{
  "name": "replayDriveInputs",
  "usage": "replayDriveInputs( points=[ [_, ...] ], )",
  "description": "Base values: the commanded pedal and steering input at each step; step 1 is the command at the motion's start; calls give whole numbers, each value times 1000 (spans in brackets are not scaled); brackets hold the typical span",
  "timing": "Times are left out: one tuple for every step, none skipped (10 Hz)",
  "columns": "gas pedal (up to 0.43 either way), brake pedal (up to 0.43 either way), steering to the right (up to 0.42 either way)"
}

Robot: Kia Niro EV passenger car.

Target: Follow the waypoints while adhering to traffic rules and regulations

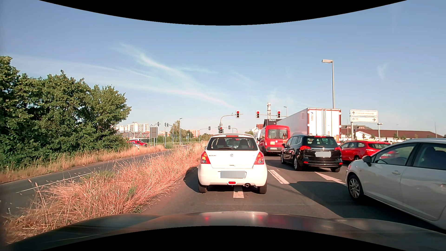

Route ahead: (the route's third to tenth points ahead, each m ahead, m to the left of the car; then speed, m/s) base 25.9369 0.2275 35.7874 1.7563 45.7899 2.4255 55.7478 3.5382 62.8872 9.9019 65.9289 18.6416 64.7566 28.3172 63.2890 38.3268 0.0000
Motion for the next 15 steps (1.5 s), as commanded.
replayDriveInputs(
  points=[
    [0, 256, -5],
    [0, 256, -5],
    [0, 256, -5],
    [0, 256, -4],
    [0, 256, -5],
    [0, 256, -5],
    [0, 256, -5],
    [0, 250, -5],
    [0, 256, -5],
    [0, 256, -5],
    [0, 256, -5],
    [0, 256, -5],
    [0, 256, -5],
    [0, 250, -4],
    [0, 256, -5]
  ],
)
